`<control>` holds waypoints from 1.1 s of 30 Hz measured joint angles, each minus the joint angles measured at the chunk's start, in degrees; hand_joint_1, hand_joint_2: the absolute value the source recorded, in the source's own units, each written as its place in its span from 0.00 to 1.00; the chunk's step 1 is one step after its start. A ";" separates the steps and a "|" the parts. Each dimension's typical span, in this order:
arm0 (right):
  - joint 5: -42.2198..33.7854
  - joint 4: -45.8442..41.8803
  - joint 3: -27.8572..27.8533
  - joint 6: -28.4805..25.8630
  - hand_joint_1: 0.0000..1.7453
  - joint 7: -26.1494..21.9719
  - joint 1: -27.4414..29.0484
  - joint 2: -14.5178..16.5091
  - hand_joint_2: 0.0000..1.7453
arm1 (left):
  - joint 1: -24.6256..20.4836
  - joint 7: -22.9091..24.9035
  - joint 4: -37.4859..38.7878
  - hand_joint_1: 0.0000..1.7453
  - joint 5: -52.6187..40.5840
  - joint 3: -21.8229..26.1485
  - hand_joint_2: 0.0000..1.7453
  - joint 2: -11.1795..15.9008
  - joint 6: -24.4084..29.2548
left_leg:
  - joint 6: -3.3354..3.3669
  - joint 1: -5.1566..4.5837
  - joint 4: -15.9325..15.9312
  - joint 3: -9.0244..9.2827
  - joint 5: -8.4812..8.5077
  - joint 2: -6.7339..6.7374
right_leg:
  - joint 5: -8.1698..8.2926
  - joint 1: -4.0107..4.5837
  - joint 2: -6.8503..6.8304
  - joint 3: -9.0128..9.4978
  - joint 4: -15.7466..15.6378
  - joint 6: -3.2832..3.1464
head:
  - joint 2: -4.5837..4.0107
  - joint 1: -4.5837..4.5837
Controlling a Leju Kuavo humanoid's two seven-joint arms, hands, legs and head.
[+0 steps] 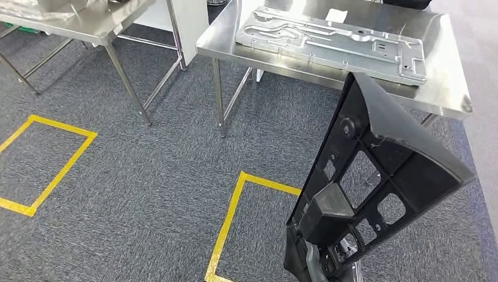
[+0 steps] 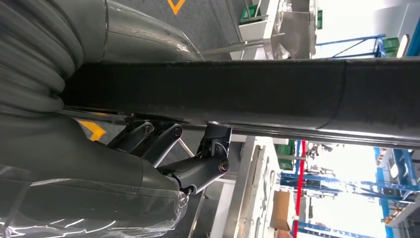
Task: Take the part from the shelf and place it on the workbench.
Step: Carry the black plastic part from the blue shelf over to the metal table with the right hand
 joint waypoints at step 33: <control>41.27 -0.83 -12.03 -24.03 1.00 6.28 -8.38 6.22 1.00 | -0.39 1.08 0.05 0.00 -1.48 -0.20 0.00 0.04 -0.94 | -0.43 0.09 1.77 -1.92 0.57 0.07 | 7.38 0.30 -0.16 2.18 -7.28 -0.75 | 0.00 0.02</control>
